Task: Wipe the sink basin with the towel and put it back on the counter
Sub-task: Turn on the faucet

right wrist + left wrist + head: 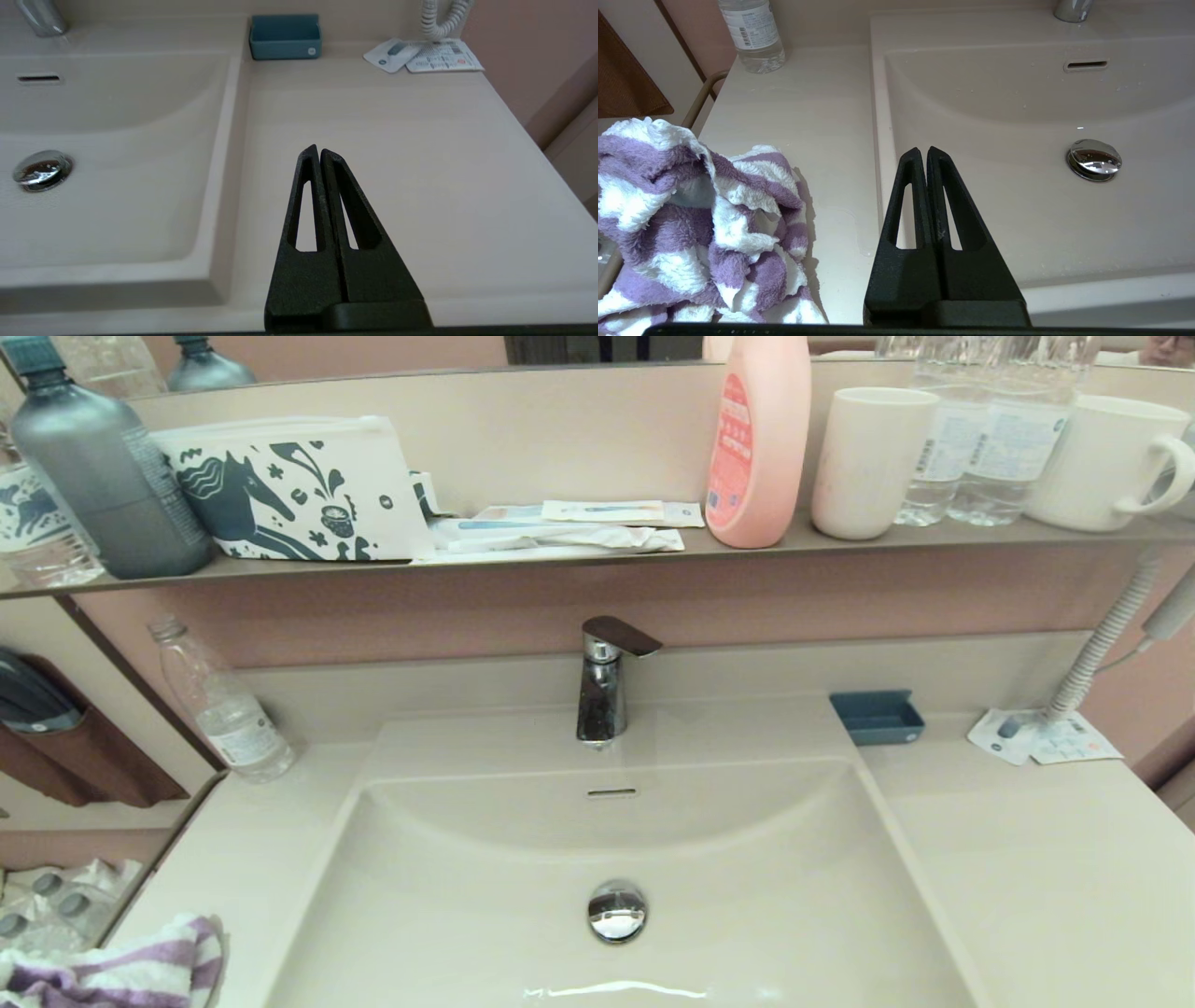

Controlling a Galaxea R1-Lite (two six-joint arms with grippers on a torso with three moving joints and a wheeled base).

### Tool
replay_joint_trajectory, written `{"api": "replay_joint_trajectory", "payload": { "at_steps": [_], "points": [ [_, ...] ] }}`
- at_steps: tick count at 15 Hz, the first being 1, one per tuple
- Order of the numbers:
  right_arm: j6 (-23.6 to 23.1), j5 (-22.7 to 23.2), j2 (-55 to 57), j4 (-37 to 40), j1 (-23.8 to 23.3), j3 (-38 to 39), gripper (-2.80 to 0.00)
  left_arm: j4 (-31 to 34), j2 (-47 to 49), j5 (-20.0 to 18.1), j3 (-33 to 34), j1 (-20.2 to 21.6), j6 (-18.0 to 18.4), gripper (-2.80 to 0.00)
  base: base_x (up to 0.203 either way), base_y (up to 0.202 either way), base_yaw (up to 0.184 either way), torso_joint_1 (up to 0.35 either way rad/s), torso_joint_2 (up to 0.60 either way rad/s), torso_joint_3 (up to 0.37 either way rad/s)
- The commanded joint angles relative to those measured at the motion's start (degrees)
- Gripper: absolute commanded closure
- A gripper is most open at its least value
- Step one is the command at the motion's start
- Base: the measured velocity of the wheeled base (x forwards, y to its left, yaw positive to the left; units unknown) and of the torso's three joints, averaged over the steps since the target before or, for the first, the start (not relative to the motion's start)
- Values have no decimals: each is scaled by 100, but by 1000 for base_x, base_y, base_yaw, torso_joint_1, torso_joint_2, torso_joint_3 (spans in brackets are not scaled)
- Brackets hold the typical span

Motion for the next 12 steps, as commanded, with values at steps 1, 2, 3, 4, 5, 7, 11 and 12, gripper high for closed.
{"api": "replay_joint_trajectory", "payload": {
  "at_steps": [1,2,3,4,5,7,11,12],
  "points": [
    [2,49,695,-21,48,-296,0,3,-2,0,1,0,0,0,0,0,0,0,0,0],
    [1,100,974,-28,115,-431,0,3,-2,0,1,0,0,0,0,0,0,0,0,0],
    [2,152,1366,-34,219,-604,0,3,-2,0,1,0,0,0,0,0,0,0,0,0],
    [2,187,1720,-42,333,-772,0,3,-2,0,1,0,0,0,0,0,0,0,0,0],
    [2,209,2110,-66,478,-942,0,3,-2,0,1,0,0,0,0,0,0,0,0,0],
    [2,232,2927,-310,896,-1211,0,3,-2,0,1,0,0,0,0,0,0,0,0,0],
    [78,235,4271,-1091,1521,-1343,0,3,-2,0,1,0,0,0,0,0,0,0,0,0],
    [194,231,4612,-1381,1662,-1351,0,3,-2,0,1,0,0,0,0,0,0,0,0,0]
  ]
}}
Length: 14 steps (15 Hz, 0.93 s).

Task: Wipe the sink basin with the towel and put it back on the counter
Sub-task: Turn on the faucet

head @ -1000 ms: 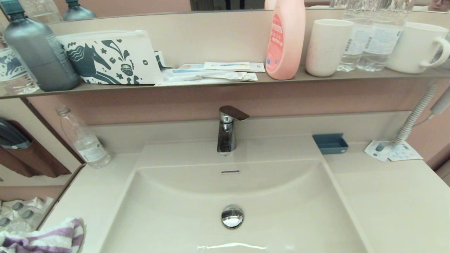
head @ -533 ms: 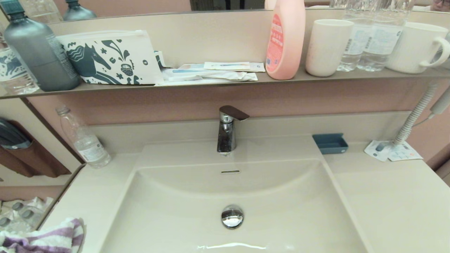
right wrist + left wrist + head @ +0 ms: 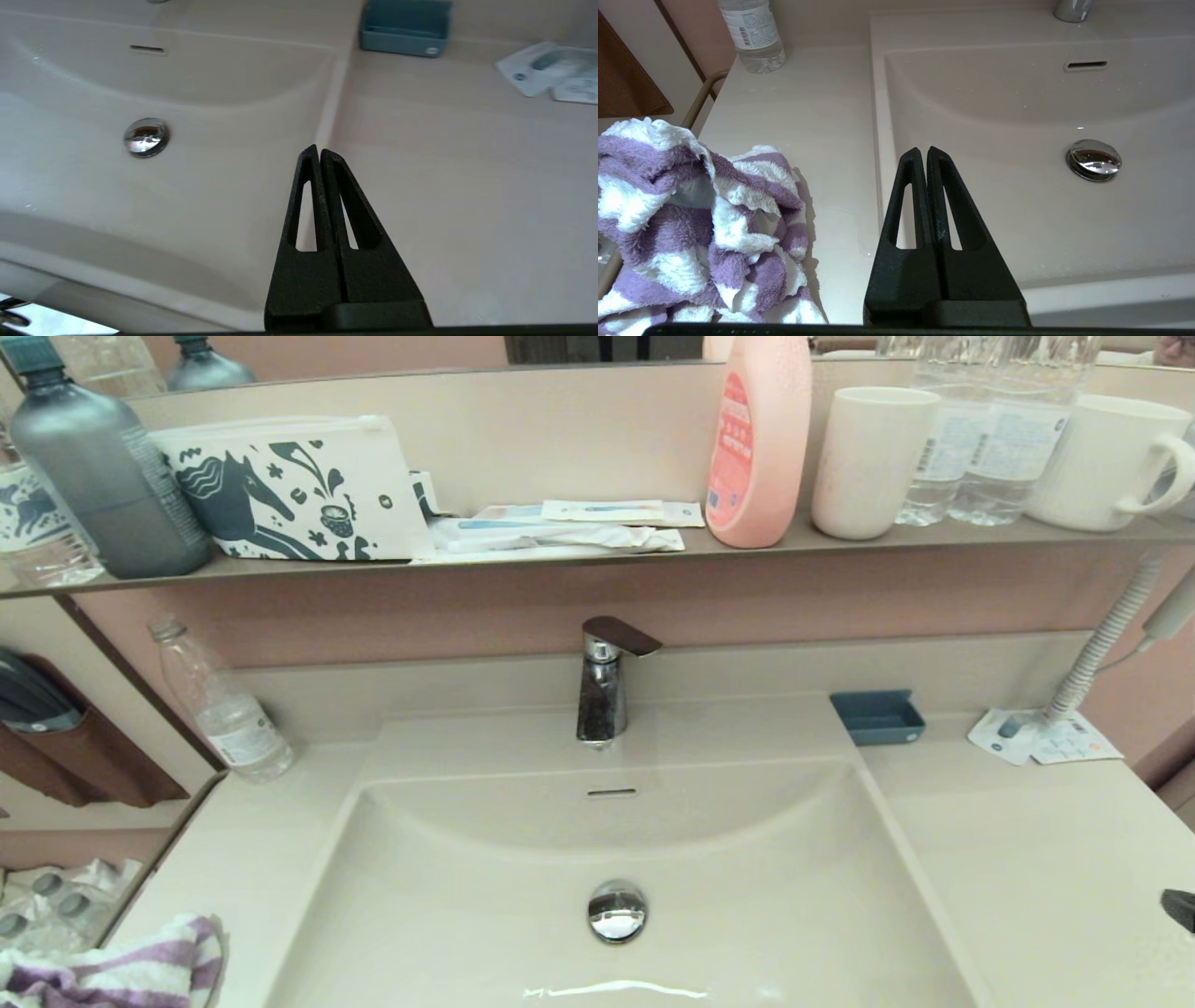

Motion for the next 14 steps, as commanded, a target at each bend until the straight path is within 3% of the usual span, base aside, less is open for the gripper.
{"api": "replay_joint_trajectory", "payload": {
  "at_steps": [1,6,11,14],
  "points": [
    [160,-1,1079,-484,289,-28,0,4,-2,0,1,0,0,0,0,0,0,0,0,0],
    [285,-49,2301,-1353,790,-141,0,6,-2,0,1,0,0,0,0,0,0,0,0,0],
    [290,-72,3887,-2973,1329,-320,0,3,-2,0,1,0,0,0,0,0,0,0,0,0],
    [231,-339,4846,-3774,1599,-747,0,3,-2,0,1,0,0,0,0,0,0,0,0,0]
  ]
}}
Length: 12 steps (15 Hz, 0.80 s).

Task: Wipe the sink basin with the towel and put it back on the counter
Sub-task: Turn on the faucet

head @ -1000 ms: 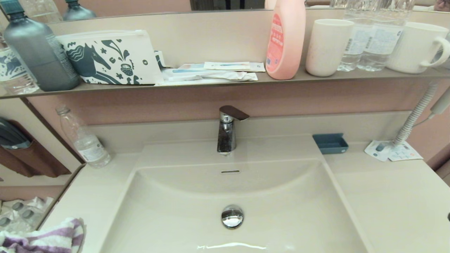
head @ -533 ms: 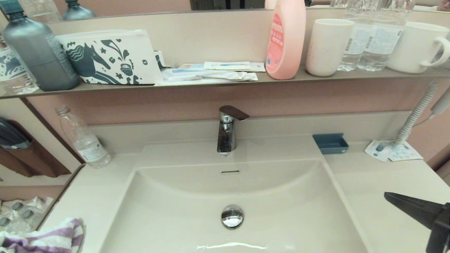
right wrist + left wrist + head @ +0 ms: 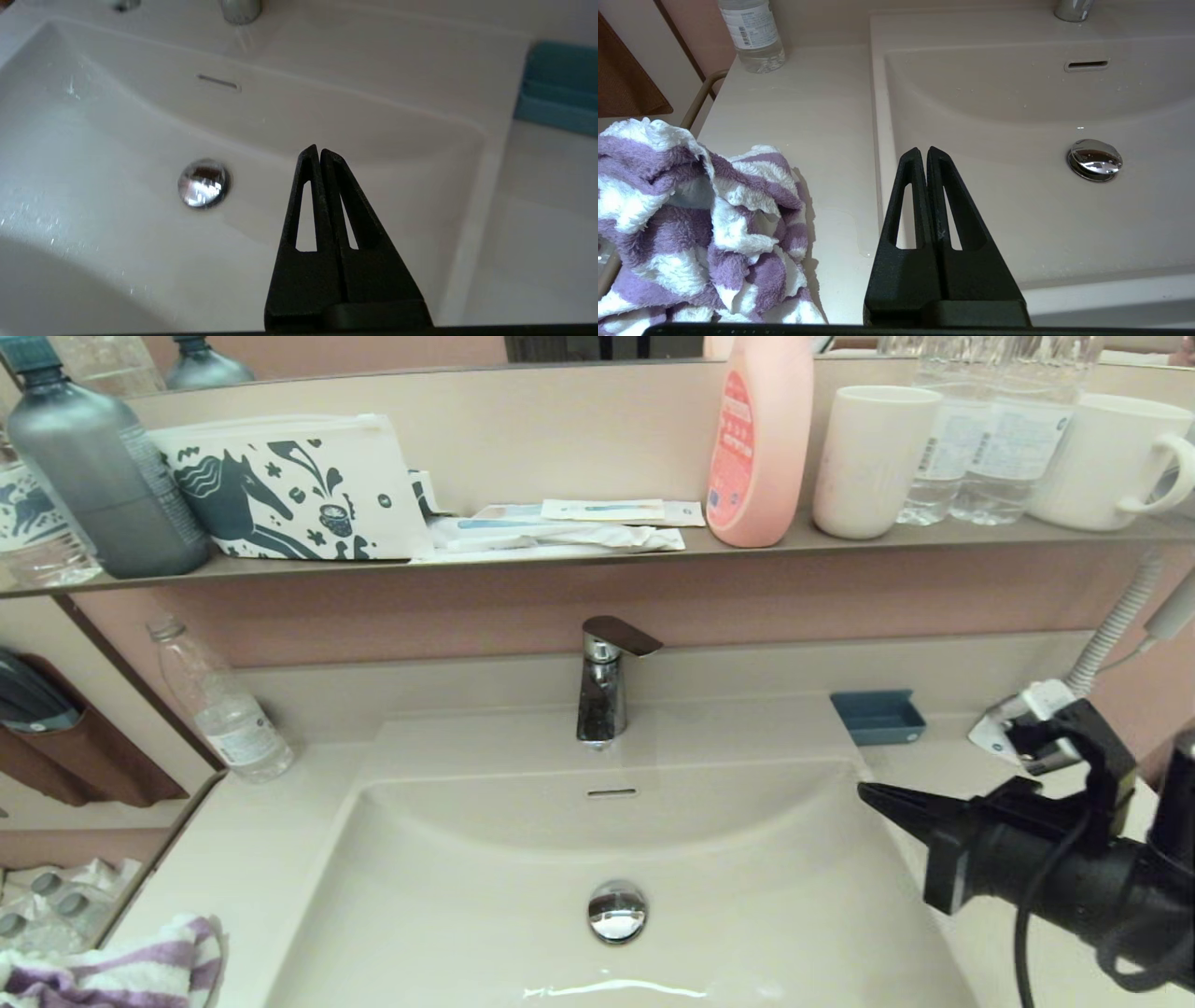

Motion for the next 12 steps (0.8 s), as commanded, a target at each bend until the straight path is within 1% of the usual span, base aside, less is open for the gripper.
{"api": "replay_joint_trajectory", "payload": {
  "at_steps": [1,4,6,9,10,11,12],
  "points": [
    [-64,-182,1029,-505,211,-360,0,3,-2,-3,1,0,3,0,0,0,0,0,0,0],
    [-323,-547,1835,-1218,518,-1025,0,6,-2,-3,1,0,3,0,0,0,0,0,0,0],
    [-635,-875,2258,-1617,700,-1378,0,3,-2,-3,1,0,3,0,0,0,0,0,0,0],
    [-1138,-1153,2816,-2317,801,-1813,0,68,-2,-3,1,0,3,0,0,0,0,0,0,0],
    [-1217,-1278,2973,-2483,827,-1990,0,134,-2,-3,1,0,3,0,0,0,0,0,0,0],
    [-1258,-1390,3102,-2579,858,-2194,0,3,-2,-3,1,0,3,0,0,0,0,0,0,0],
    [-1296,-1474,3222,-2622,887,-2397,0,3,-2,-3,1,0,3,0,0,0,0,0,0,0]
  ]
}}
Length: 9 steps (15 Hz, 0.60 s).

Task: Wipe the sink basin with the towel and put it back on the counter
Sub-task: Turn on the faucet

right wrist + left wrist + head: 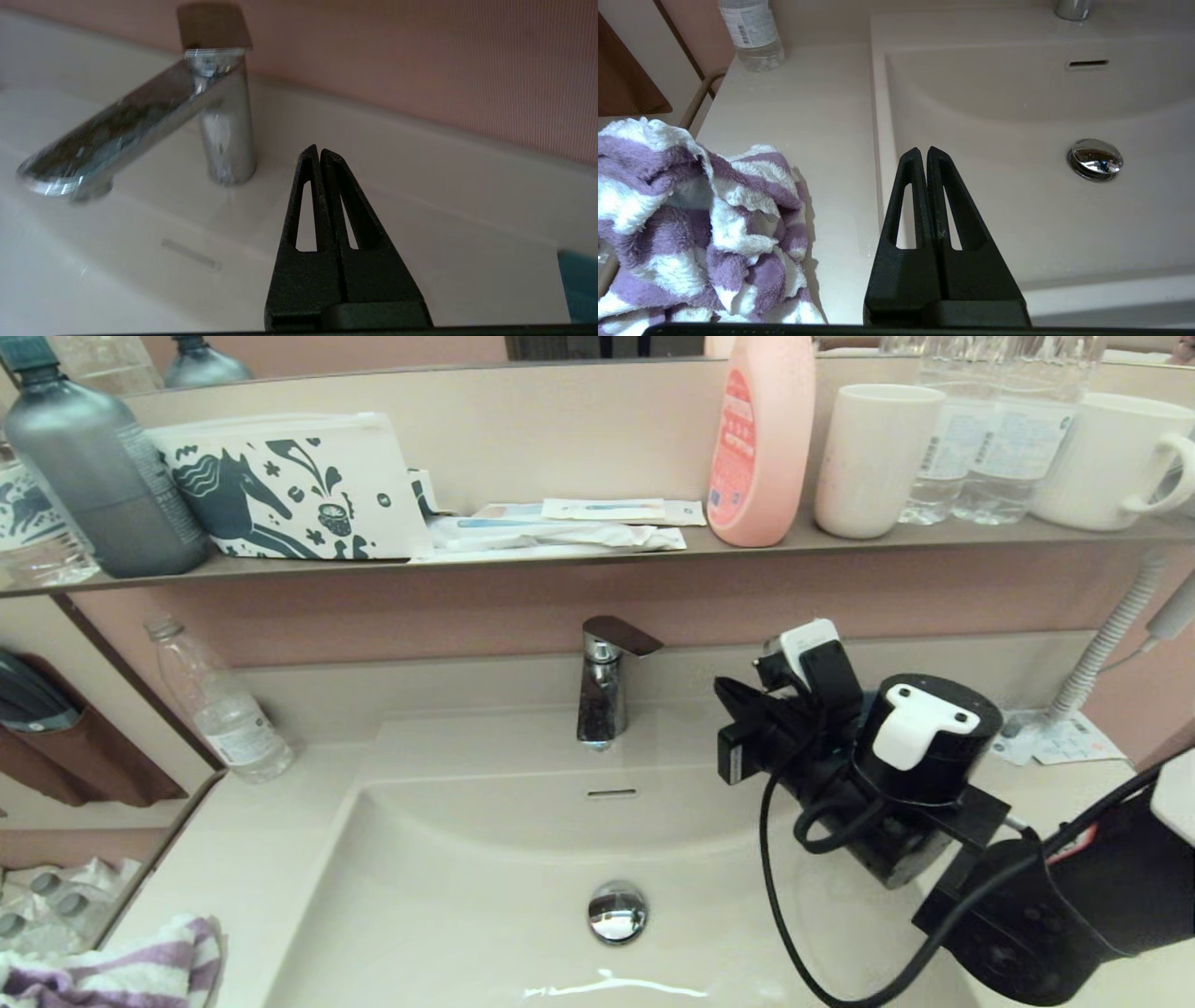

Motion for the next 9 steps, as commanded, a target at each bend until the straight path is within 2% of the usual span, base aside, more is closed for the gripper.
{"api": "replay_joint_trajectory", "payload": {
  "at_steps": [1,9],
  "points": [
    [-78,-69,428,-64,69,-383,0,-7,-2,2,1,0,0,0,0,0,0,0,0,0],
    [-108,-45,817,-83,287,-1264,0,-8,-2,2,1,0,0,0,0,0,0,0,0,0]
  ]
}}
